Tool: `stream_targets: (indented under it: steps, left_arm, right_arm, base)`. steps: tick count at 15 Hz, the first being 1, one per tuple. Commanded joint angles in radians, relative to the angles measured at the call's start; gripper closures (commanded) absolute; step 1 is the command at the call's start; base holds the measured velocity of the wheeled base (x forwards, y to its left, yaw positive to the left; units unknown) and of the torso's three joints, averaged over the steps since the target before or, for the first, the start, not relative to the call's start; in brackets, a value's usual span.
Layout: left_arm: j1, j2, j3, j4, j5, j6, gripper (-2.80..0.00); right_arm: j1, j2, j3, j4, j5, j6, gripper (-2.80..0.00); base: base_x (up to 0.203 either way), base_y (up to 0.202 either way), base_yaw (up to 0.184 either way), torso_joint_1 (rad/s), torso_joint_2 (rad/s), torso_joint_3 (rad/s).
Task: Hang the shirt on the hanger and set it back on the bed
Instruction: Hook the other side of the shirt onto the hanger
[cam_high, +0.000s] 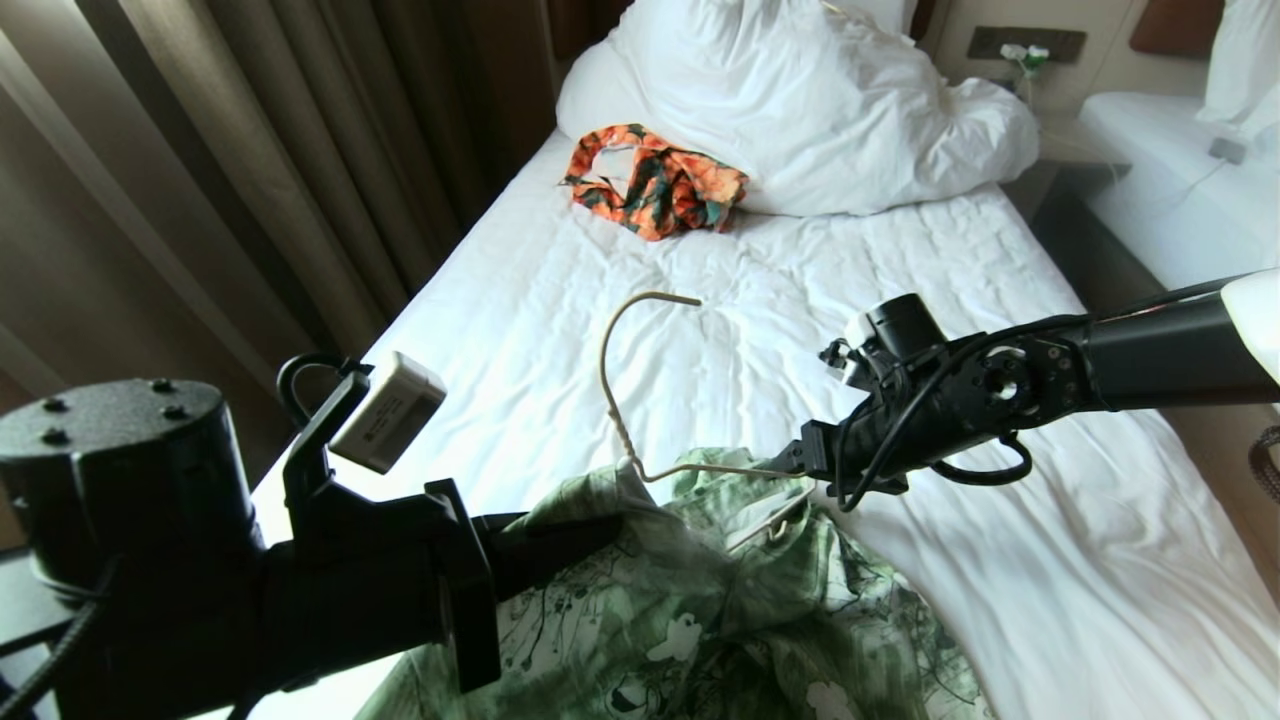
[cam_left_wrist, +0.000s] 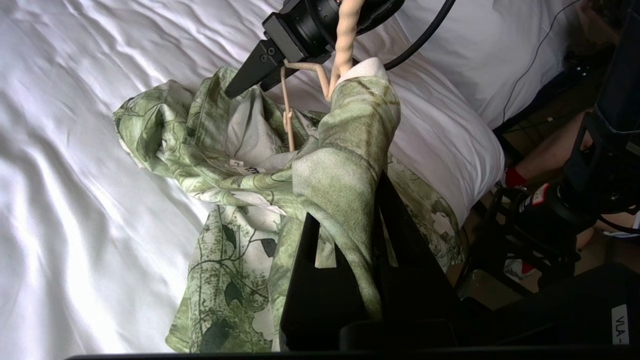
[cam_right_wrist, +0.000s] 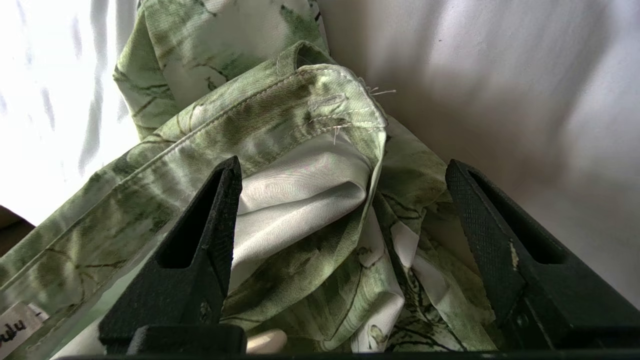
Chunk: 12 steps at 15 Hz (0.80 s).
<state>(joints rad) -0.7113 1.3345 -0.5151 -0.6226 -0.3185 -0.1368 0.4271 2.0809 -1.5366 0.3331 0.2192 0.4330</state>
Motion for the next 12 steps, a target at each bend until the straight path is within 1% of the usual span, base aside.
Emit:
stream_targets:
  steps: [1, 4, 5, 8, 12]
  left_arm:
    - [0.0, 0.002, -0.001, -0.003, -0.002, -0.001, 0.0]
    - [0.0, 0.005, 0.004, -0.003, -0.004, -0.001, 0.0]
    - [0.0, 0.005, 0.004, -0.003, -0.004, -0.001, 0.0]
    - [-0.002, 0.006, 0.004, -0.003, -0.005, 0.0, 0.0]
    - [-0.002, 0.005, 0.004, -0.002, -0.005, 0.0, 0.0]
  right_arm:
    - [0.008, 0.033, 0.007, -0.005, -0.006, 0.003, -2.8]
    - [0.021, 0.053, -0.002, -0.008, -0.004, 0.003, -2.8]
    - [0.026, 0.056, -0.005, -0.01, -0.004, 0.003, 0.0]
    - [0.035, 0.07, -0.004, -0.06, -0.004, 0.003, 0.0]
    - [0.032, 0.073, 0.001, -0.06, -0.006, 0.006, 0.0]
  base:
    - [0.0, 0.0, 0.0, 0.0, 0.0, 0.0]
    - [0.0, 0.0, 0.0, 0.0, 0.0, 0.0]
    - [0.0, 0.0, 0.0, 0.0, 0.0, 0.0]
    - [0.0, 0.0, 0.0, 0.0, 0.0, 0.0]
    - [0.0, 0.0, 0.0, 0.0, 0.0, 0.0]
